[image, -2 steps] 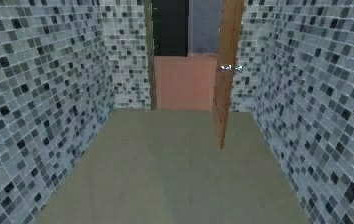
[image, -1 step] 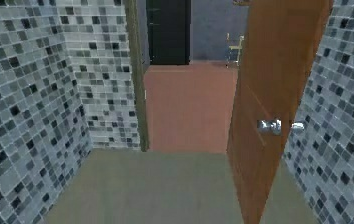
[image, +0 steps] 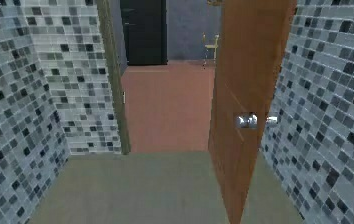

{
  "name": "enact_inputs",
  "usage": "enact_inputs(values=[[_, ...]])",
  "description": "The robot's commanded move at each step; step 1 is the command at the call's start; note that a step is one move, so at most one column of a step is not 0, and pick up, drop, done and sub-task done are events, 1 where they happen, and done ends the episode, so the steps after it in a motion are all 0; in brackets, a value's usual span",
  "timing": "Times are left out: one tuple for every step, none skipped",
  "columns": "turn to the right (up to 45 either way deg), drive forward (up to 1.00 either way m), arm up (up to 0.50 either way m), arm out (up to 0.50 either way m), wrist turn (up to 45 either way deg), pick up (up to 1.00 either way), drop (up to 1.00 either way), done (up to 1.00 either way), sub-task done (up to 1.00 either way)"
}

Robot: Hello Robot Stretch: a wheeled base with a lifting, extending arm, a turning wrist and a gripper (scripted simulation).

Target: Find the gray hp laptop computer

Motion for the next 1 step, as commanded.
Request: enact_inputs(values=[[0.0,0.75,0.00,0.00,0.0,0.00,0.00,0.00,0.00]])
